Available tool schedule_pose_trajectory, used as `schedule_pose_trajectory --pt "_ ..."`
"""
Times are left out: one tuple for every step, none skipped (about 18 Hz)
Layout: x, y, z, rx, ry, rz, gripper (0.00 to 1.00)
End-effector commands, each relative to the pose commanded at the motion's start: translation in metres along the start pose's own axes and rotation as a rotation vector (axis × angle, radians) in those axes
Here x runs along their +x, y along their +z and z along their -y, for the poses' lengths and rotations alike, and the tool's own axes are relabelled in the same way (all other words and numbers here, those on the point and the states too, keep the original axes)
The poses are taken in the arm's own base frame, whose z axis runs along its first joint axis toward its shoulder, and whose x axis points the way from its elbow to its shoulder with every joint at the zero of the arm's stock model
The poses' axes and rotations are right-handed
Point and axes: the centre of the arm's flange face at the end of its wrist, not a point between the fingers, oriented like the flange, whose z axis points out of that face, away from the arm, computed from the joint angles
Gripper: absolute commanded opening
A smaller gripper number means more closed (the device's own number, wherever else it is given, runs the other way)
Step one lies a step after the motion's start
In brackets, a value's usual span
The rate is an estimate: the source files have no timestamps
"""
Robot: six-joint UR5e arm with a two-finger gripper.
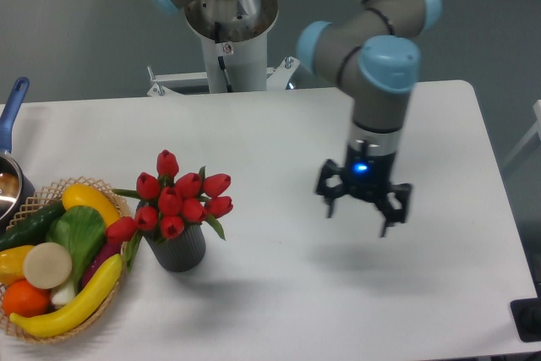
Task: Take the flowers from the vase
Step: 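Move the open gripper toward the red tulips in the grey vase, then lower the gripper around the tulip stems and close it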
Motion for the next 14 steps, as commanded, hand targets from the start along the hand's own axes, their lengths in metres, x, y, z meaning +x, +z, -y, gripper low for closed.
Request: schedule_pose_trajectory --pt "0.011 0.000 0.003 0.012 0.009 -0.015 1.00" --pt "0.018 0.001 0.006 0.056 0.011 -0.049 1.00" --pt "0.027 0.003 0.007 0.129 0.002 -0.108 1.00" --pt "0.038 -0.001 0.012 0.249 -0.011 -0.189 1.00" --pt "0.047 -0.002 0.006 0.328 -0.038 -0.251 1.00" --pt "0.054 -0.004 0.005 0.368 -0.047 -0.280 1.00" --pt "0.061 -0.005 0.006 0.407 -0.052 -0.309 1.00" --pt "0.067 -0.006 0.007 0.443 -0.057 -0.337 1.00" --pt "0.071 -0.008 0.008 0.469 -0.056 -0.354 1.00" --pt "0.075 -0.007 0.008 0.483 -0.055 -0.365 1.00" --pt "0.077 -0.007 0.009 0.489 -0.052 -0.372 1.00" --pt "0.081 -0.005 0.007 0.499 -0.057 -0.386 1.00" --pt "0.084 -0.006 0.008 0.513 -0.057 -0.397 1.00" --pt "0.087 -0.005 0.007 0.523 -0.050 -0.405 1.00"
